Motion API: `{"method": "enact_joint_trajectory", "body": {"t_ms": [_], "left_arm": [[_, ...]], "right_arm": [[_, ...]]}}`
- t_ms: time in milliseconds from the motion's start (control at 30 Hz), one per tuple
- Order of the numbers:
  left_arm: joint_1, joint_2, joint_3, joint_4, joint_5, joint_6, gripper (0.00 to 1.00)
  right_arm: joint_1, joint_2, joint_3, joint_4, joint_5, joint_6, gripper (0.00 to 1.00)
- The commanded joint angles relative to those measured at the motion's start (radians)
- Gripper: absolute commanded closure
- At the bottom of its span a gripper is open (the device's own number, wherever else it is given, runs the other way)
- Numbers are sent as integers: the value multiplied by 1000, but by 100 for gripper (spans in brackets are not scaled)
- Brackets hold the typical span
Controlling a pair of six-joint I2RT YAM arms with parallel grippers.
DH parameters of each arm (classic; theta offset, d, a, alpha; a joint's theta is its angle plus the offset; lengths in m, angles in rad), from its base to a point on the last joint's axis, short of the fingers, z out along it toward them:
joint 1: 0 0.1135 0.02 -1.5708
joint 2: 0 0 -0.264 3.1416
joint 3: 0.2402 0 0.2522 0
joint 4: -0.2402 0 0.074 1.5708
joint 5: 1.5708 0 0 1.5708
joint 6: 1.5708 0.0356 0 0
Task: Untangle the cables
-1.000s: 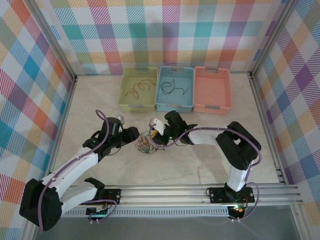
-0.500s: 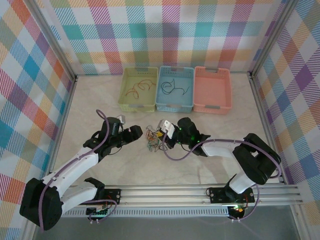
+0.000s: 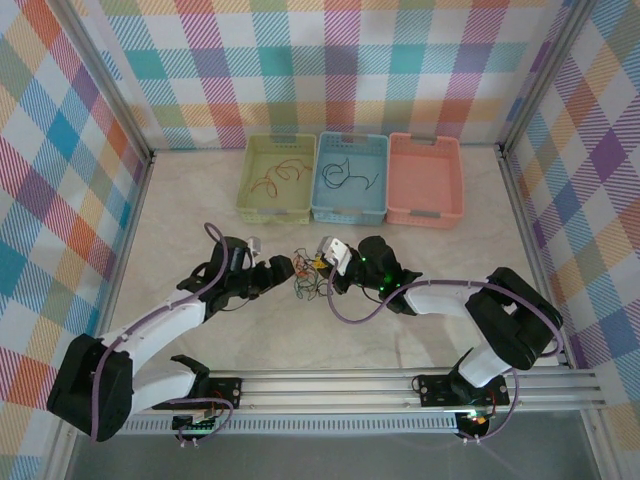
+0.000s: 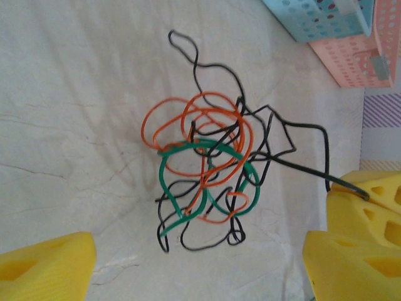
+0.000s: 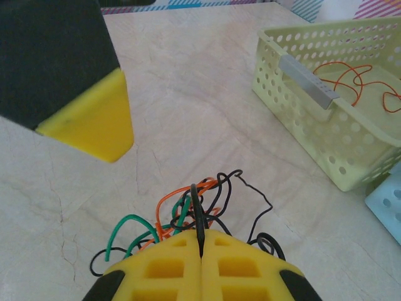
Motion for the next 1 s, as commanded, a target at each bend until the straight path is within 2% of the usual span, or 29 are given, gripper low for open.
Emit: {"method": "enact_joint_trajectory", "body": {"t_ms": [0, 233, 433, 733, 833, 967], "left_arm": [[-10, 12, -9, 46, 71, -24, 16], [-69, -2, -13, 16, 32, -15, 19], [-91, 69, 12, 35, 7, -9, 37], [-108, 216, 88, 49, -3, 12, 38], [-112, 252, 118, 52, -2, 21, 45], [-116, 296, 139, 58, 8, 29, 58]], "right_arm": [[0, -32, -5, 58, 5, 3, 100], [-2, -32, -5, 61, 9, 10, 100], [-5, -32, -4, 55, 3, 15, 100], [-7, -32, -2, 54, -6, 19, 100], [-7, -34, -3, 51, -6, 20, 100], [-8, -35, -5, 50, -7, 20, 100]]}}
